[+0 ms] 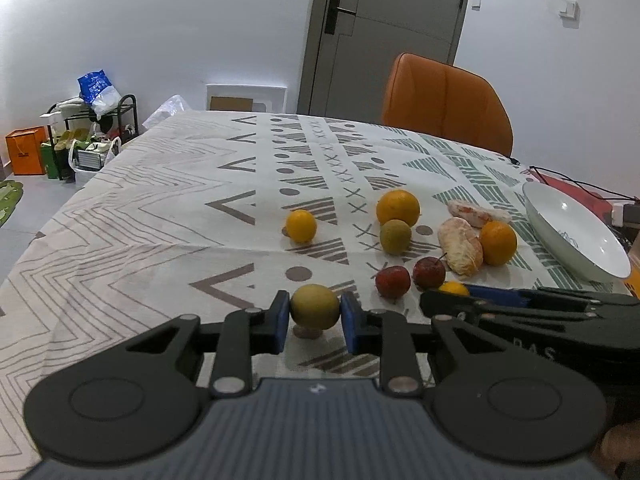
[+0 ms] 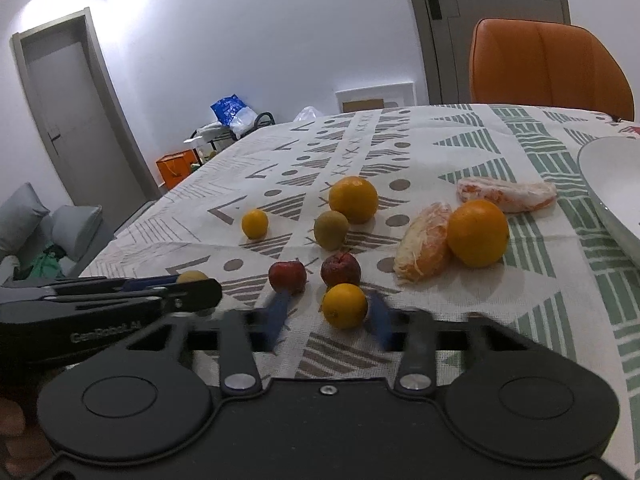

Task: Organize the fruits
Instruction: 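Grasp a small orange kumquat with the right tool while the left tool grasps a greenish-yellow fruit, then carry the kumquat with the right tool while the left tool carries its fruit toward the white bowl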

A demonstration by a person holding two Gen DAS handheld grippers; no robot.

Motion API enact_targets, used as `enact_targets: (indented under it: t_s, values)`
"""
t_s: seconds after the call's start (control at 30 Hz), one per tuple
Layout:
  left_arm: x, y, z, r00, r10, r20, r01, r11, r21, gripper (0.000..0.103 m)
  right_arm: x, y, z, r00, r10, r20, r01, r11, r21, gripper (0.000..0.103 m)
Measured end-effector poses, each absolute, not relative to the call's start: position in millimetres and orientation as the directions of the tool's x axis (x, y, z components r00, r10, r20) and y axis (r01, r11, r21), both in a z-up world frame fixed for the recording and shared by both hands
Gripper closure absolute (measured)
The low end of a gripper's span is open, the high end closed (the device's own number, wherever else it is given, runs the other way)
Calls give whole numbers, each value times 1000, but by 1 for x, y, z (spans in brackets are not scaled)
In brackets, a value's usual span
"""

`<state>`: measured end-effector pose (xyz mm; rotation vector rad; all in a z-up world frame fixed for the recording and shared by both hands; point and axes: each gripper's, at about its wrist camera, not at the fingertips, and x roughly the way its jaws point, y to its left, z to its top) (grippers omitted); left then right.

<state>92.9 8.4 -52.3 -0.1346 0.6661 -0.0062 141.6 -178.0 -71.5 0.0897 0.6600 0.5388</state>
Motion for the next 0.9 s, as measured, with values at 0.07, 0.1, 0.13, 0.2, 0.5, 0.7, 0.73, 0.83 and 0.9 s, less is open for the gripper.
enact_targets:
  t_s: [0.07,0.1,0.13,0.2,0.5,0.7,0.73,0.83,0.9]
  values:
    - [92,8,-52,789,-50,-613,-35,992,-125,77,142,-181,-71,650,515,-559,-449,854,264,81]
    - [92,7,-51,790,-52,-610,-31,992,-125,77,141,-182,-70,648,523,-553,-452,849,274,82]
    - [91,6,-50,793,-54,-607,-28,992,-124,77,138,-184,-69,652,527,-545,-456,847,273,82]
    - [91,3,-48,797,-57,-602,-21,992,-122,77,134,-187,-66,663,525,-533,-460,848,263,82]
    - [94,-14,-36,817,-80,-571,15,993,-118,77,122,-215,-52,706,524,-477,-441,852,282,82]
    - [96,-27,-31,824,-101,-558,45,993,-112,77,118,-233,-48,731,509,-455,-418,861,292,82]
    - [96,-29,-31,824,-105,-557,50,992,-112,77,117,-236,-48,736,504,-452,-413,863,291,82]
    - [99,-36,-30,824,-117,-554,67,992,-109,77,116,-245,-45,755,484,-442,-396,874,281,82]
    - [101,-42,-30,824,-125,-553,79,991,-106,77,115,-251,-44,768,470,-434,-383,881,276,82]
